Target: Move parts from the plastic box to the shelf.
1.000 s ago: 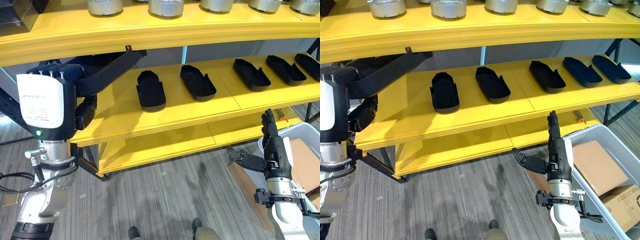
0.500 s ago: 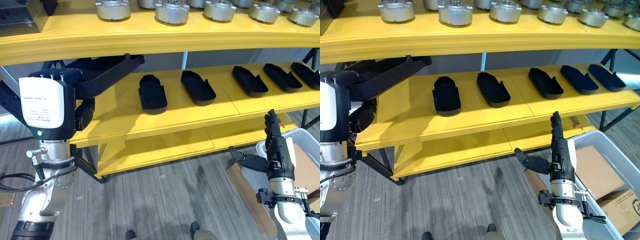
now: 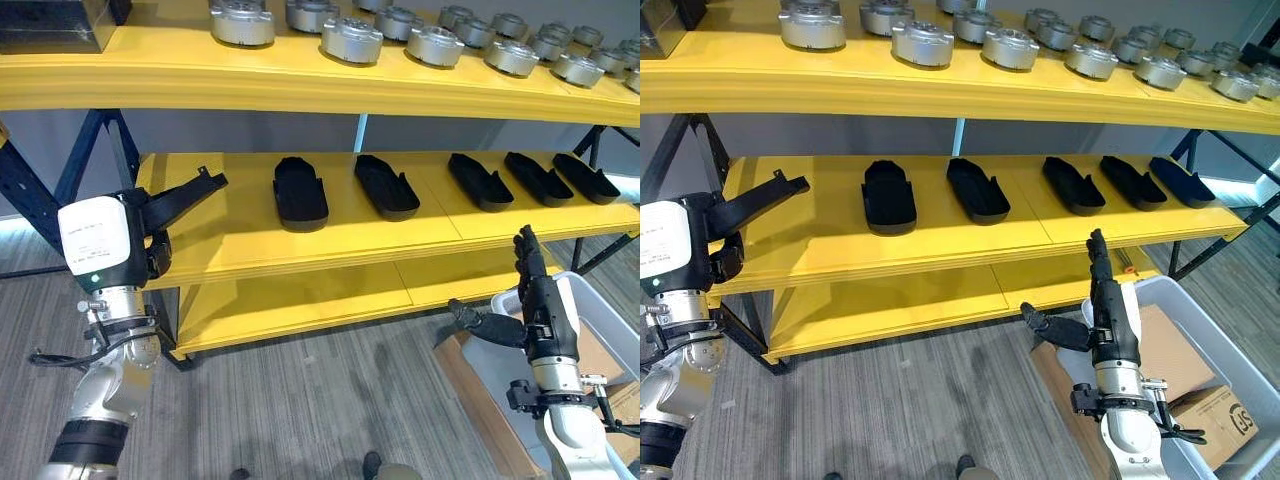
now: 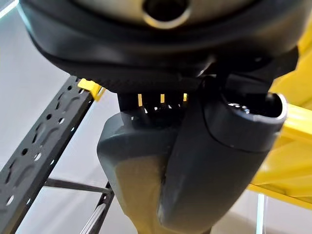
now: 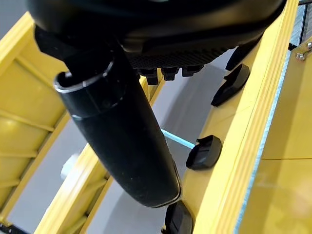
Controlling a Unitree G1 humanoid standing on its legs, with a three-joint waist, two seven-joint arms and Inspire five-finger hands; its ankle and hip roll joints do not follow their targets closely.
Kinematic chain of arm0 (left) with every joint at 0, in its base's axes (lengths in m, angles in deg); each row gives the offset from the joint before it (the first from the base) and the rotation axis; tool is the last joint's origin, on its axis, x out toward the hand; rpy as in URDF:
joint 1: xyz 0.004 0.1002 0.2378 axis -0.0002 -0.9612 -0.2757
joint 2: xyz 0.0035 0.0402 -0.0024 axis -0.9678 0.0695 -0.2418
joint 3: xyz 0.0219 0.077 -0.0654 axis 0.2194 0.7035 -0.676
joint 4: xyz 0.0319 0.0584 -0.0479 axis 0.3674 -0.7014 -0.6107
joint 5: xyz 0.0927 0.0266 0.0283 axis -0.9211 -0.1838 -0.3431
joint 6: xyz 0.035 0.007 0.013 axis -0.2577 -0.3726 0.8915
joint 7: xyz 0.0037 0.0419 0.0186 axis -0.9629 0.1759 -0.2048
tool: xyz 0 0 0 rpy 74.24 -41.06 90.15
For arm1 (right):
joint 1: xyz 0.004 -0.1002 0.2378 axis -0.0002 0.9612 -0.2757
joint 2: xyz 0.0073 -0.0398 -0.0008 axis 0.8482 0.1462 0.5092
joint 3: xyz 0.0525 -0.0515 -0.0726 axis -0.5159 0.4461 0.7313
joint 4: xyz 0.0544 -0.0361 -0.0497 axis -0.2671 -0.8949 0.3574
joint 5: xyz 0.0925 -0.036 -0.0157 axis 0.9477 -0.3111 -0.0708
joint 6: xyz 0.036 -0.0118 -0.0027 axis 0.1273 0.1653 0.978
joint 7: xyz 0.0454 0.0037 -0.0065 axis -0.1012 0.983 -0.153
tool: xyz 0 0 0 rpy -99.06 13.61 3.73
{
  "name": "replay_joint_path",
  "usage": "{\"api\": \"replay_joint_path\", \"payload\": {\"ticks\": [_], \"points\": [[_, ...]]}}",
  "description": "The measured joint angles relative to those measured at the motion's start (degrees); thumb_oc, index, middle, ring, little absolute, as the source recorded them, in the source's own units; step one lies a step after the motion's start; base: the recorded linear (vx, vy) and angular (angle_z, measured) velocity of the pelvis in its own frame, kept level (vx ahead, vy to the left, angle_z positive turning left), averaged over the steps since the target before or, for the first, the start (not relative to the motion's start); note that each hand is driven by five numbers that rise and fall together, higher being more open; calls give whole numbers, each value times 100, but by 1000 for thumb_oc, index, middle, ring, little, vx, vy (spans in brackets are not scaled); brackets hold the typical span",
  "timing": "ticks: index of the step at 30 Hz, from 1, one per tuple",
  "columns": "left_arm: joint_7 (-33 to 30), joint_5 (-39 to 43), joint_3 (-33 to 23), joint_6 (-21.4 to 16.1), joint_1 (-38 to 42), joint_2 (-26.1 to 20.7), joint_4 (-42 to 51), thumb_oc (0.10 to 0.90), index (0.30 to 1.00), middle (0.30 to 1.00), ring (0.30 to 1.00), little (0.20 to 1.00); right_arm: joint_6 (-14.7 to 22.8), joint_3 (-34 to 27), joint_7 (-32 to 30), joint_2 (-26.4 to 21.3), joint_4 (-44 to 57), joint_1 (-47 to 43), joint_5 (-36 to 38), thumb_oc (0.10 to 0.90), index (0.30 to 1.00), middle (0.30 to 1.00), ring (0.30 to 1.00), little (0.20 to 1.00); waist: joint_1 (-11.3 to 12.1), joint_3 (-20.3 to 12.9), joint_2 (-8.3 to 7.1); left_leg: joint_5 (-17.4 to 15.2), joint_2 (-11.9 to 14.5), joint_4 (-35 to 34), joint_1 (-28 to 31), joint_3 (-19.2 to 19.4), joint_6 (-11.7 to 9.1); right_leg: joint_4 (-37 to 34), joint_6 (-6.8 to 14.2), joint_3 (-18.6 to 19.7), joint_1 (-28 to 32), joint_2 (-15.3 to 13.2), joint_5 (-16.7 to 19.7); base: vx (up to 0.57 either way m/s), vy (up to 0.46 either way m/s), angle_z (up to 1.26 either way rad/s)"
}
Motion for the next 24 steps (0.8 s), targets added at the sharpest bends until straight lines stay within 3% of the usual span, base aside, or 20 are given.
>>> {"api": "replay_joint_path", "payload": {"ticks": [6, 15, 20, 24], "points": [[-213, 304, 10, 197, 585, 6, -471, 400, 300, 300, 300, 300, 3, 169, 65, -105, -64, -42, 5, 900, 1000, 1000, 1000, 1000, -51, 53, -40, -365, 150, 828, -653, -269, 16, 960, -56, -7, -639, 26, -460, -49, -19, 4], [-433, 668, -15, 435, 1109, -11, -801, 400, 300, 300, 300, 300, 7, 176, 120, -209, -63, -176, 9, 900, 1000, 1000, 1000, 1000, -66, 322, -143, -416, 214, 1252, -1337, -544, 38, 1438, -91, -136, -1206, 58, -596, -33, -43, 6], [-502, 670, -6, 459, 1269, -39, -1157, 400, 300, 300, 300, 300, 20, 194, 195, -291, -63, -306, 11, 900, 1000, 1000, 1000, 1000, -57, 372, -221, -414, 276, 1286, -1435, -608, 26, 1575, -122, -194, -1306, 121, -669, -1, -38, 3], [-518, 657, 397, 499, 1585, -274, -1610, 400, 300, 300, 300, 300, 37, 299, 268, -297, -62, -412, 13, 900, 1000, 1000, 1000, 1000, -77, 385, -237, -410, 339, 1290, -1485, -687, -4, 1606, -169, -258, -1330, 189, -713, 8, -8, 2]]}}
